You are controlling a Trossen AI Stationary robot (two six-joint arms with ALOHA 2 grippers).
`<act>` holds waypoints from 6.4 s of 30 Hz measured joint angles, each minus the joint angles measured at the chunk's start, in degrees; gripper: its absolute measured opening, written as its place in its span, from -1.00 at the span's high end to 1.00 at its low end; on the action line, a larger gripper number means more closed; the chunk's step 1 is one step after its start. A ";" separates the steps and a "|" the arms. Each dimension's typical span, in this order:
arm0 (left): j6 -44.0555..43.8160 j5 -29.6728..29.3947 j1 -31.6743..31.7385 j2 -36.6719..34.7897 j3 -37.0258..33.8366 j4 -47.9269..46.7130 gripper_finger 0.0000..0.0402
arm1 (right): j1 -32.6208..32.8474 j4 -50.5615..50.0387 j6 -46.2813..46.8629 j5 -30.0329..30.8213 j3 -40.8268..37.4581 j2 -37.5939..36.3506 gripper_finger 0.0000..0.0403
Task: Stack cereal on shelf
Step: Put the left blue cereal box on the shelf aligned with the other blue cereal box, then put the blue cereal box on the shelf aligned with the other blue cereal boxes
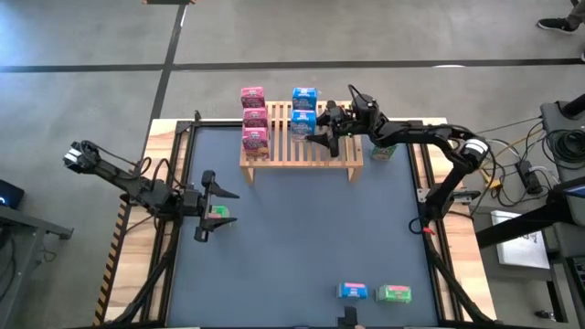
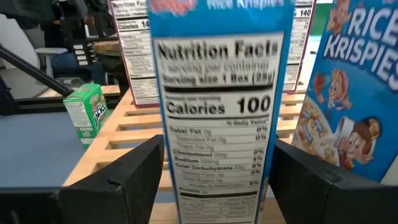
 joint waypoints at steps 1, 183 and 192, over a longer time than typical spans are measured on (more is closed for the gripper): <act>-0.06 0.00 0.00 0.00 0.00 -0.08 -0.31 | 0.00 -1.43 -0.21 0.03 0.00 -0.65 -0.27; -13.72 -1.51 -0.42 19.89 3.83 -0.70 -0.31 | 84.76 -85.01 56.28 49.06 26.08 3.06 0.03; -13.72 -1.51 -0.42 19.89 3.85 -0.67 -0.31 | 84.42 -85.13 55.79 47.47 26.55 2.73 0.16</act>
